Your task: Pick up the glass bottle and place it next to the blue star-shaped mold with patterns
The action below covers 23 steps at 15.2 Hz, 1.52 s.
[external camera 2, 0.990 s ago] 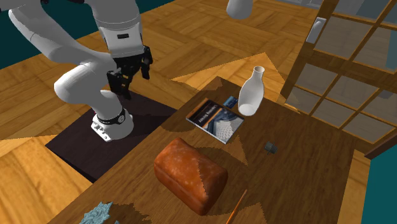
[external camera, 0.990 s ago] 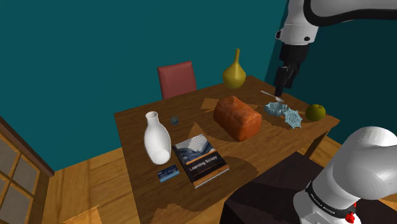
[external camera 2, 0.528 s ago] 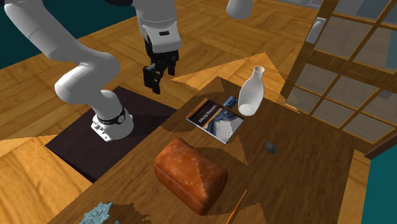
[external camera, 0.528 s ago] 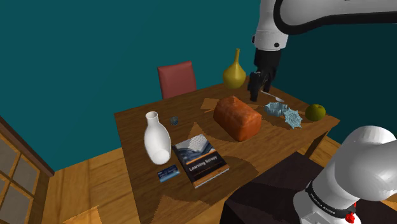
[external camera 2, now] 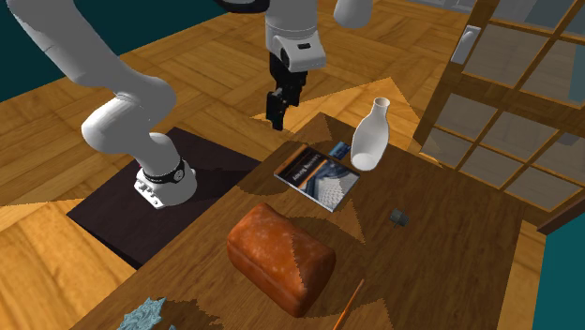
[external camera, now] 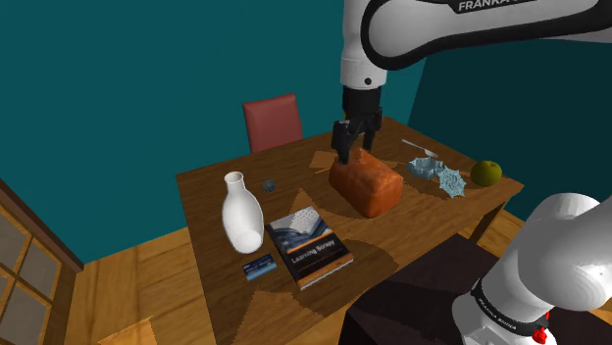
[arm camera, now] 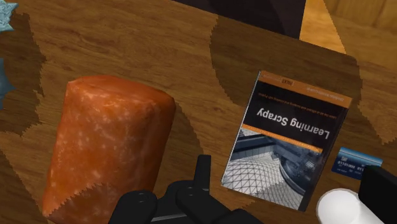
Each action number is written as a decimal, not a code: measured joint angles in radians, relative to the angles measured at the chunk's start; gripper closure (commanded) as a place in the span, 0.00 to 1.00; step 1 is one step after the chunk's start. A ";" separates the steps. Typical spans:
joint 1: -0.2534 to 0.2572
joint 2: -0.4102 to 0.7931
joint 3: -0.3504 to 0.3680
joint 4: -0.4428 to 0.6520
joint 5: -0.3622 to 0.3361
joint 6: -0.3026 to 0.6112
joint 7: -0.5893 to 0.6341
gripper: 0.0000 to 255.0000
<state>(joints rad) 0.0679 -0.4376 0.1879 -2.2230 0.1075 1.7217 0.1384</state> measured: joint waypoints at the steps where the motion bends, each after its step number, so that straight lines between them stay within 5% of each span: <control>1: 0.004 0.031 0.015 0.022 0.001 0.011 0.019 0.00; 13: 0.061 0.459 0.163 0.392 -0.092 0.085 0.261 0.00; 23: 0.190 0.840 0.198 0.833 -0.244 0.011 0.428 0.00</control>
<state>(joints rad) 0.2576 0.4026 0.3860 -1.3899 -0.1369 1.7322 0.5660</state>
